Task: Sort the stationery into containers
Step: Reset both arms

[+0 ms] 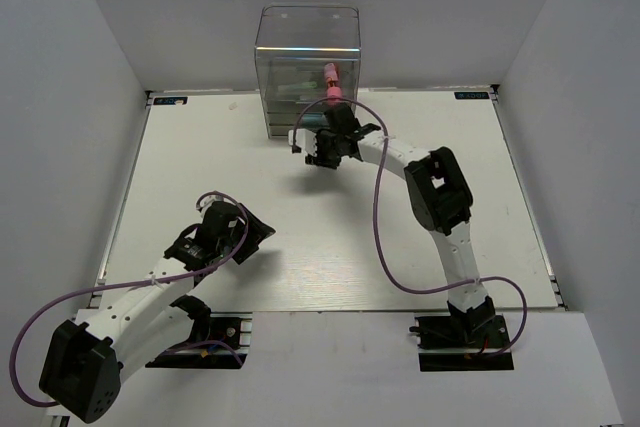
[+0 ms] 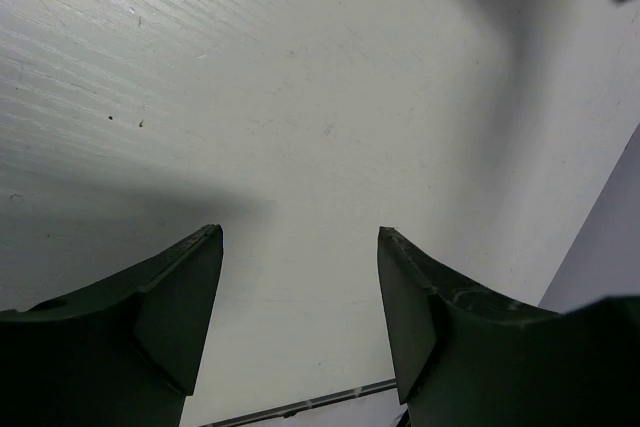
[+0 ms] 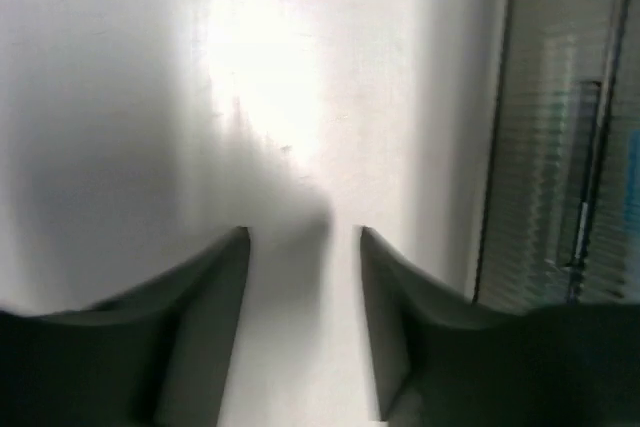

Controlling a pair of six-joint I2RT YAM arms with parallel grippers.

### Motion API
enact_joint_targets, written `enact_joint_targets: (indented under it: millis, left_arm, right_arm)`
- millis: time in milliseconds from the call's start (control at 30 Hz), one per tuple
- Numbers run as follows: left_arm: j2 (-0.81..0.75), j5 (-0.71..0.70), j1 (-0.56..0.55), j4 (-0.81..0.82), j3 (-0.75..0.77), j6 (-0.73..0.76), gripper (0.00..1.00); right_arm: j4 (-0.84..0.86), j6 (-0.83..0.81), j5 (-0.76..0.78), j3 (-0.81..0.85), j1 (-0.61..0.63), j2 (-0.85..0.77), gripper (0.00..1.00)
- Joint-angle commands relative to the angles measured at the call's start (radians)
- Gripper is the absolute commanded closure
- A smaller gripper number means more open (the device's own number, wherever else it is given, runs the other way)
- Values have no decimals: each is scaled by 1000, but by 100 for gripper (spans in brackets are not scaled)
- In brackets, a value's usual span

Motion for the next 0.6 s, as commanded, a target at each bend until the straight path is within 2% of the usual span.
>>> enact_joint_targets:
  millis: [0, 33, 67, 100, 133, 167, 200, 367, 433, 567]
  left_arm:
    - [-24, 12, 4, 14, 0, -2, 27]
    - [-33, 12, 4, 14, 0, -2, 27]
    - [-33, 12, 4, 28, 0, -2, 27]
    - [-45, 21, 4, 60, 0, 11, 26]
    - [-45, 21, 4, 80, 0, 23, 26]
    - [-58, 21, 4, 100, 0, 45, 24]
    - [-58, 21, -8, 135, 0, 54, 24]
    - [-76, 12, -9, 175, 32, 114, 17]
    - [-87, 12, -9, 203, 41, 152, 12]
    - [-96, 3, -9, 224, 64, 214, 8]
  right_arm:
    - [-41, 76, -126, -98, -19, -157, 41]
    - [-31, 117, -133, -122, -20, -175, 34]
    - [-19, 170, -141, -151, -22, -195, 13]
    - [34, 226, -155, -235, -33, -264, 10]
    - [56, 256, -152, -264, -37, -289, 10]
    - [114, 383, -117, -292, -39, -356, 10]
    - [152, 424, -56, -335, -36, -376, 10]
    - [165, 674, 129, -421, -47, -498, 10]
    - [196, 724, 150, -464, -59, -571, 10]
    - [272, 749, 156, -625, -74, -691, 10]
